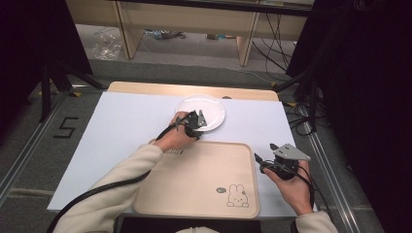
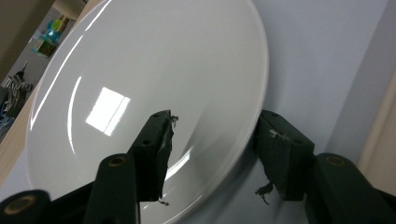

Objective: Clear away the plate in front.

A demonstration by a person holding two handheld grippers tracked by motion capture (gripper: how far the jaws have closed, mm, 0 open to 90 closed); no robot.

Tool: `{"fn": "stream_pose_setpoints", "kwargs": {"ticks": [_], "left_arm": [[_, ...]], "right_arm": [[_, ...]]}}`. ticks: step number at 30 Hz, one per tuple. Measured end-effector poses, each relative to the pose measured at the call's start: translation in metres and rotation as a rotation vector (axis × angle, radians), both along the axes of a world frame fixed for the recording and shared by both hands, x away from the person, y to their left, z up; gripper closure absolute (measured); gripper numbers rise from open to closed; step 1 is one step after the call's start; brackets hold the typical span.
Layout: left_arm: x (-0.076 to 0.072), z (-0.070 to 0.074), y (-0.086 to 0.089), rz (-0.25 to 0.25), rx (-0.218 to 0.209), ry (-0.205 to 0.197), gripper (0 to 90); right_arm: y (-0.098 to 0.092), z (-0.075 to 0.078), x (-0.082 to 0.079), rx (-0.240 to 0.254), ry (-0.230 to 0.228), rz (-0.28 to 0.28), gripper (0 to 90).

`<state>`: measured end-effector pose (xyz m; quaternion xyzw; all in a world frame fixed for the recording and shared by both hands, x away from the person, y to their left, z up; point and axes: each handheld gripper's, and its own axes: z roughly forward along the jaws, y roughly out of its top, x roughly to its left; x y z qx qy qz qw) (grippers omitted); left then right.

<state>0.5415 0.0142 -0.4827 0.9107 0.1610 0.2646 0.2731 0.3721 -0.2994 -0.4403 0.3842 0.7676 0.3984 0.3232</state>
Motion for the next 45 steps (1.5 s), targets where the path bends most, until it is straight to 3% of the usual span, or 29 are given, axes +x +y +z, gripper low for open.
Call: {"fn": "stream_pose_setpoints", "kwargs": {"ticks": [4,5,10,14,19,25,26,27,32,40,45], "left_arm": [[-0.001,-0.001,-0.001,-0.006,-0.029,0.028,55.6],[-0.001,-0.002,-0.001,-0.012,-0.033,0.038,61.8],[-0.001,-0.001,-0.001,-0.027,-0.025,0.050,66.1],[-0.001,0.001,-0.003,-0.057,0.015,0.028,69.4],[-0.003,0.003,-0.005,-0.058,0.027,0.028,71.7],[-0.006,0.003,-0.008,-0.063,0.052,-0.002,73.7],[-0.010,0.004,-0.007,0.036,0.044,-0.095,74.0],[-0.011,0.004,-0.007,0.055,0.035,-0.105,74.5],[-0.010,0.011,-0.007,0.054,0.011,-0.115,77.2],[-0.008,0.022,-0.006,0.051,-0.063,-0.131,82.3],[-0.009,0.027,-0.005,0.043,-0.066,-0.132,84.0]], "right_arm": [[0.000,0.000,0.000,0.001,0.000,0.002,32.3],[0.000,0.000,0.000,0.001,0.001,0.002,32.3],[0.000,0.000,0.000,0.001,0.001,0.002,32.4],[0.000,0.000,0.000,0.004,0.003,0.003,32.5],[0.000,0.000,0.000,0.004,0.004,0.004,32.6],[-0.001,0.000,0.000,0.006,0.006,0.004,32.6],[-0.001,0.000,0.000,0.006,0.006,0.003,32.7],[-0.001,0.000,0.000,0.007,0.006,0.003,32.7],[0.000,0.000,-0.001,0.015,0.021,0.004,32.8],[-0.001,0.000,-0.001,0.013,0.011,0.003,33.2],[-0.001,0.000,-0.001,0.013,0.010,0.003,33.3]]}}
